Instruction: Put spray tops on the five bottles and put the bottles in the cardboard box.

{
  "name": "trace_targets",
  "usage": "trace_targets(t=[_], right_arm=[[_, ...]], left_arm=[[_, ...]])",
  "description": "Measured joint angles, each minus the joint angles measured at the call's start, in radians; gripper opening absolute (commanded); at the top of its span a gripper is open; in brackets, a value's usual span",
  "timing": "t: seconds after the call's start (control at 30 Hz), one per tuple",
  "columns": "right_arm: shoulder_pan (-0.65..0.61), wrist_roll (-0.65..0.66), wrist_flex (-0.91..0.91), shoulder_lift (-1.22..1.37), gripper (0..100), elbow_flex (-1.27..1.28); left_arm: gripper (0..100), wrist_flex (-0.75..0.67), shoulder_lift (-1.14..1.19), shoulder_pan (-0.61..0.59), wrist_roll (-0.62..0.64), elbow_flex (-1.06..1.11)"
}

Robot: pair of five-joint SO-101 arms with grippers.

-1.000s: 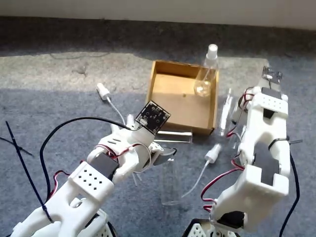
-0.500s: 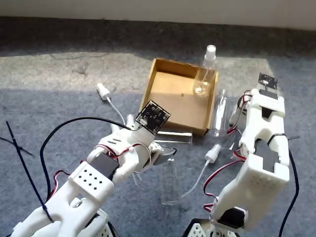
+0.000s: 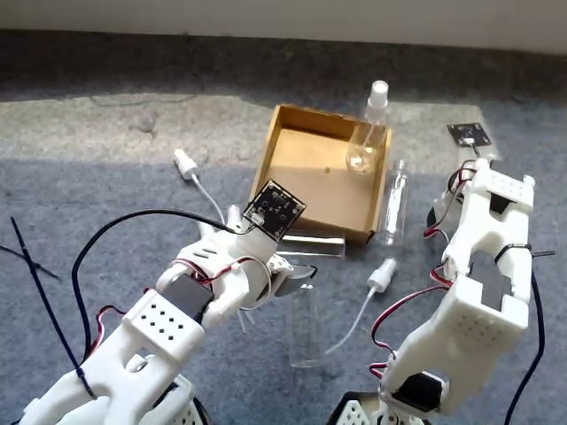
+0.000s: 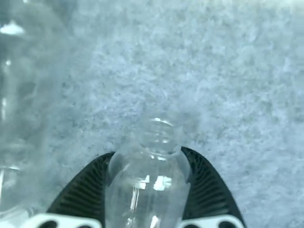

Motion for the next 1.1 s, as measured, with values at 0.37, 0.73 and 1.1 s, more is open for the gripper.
trace_targets(t=[0.37, 0.73, 1.1], right_arm=[[0.000, 0.066, 0.023, 0.000, 26.1, 0.000], [0.000, 0.011, 0.186, 0.000, 31.0, -0.120], [0.000, -0.037, 0.281, 0.029, 31.0, -0.292]], left_arm=[[30, 0.000, 0.000, 0.000, 0.000, 0.000], [30, 0.000, 0.000, 0.000, 0.000, 0.000], [30, 0.000, 0.000, 0.000, 0.000, 0.000]])
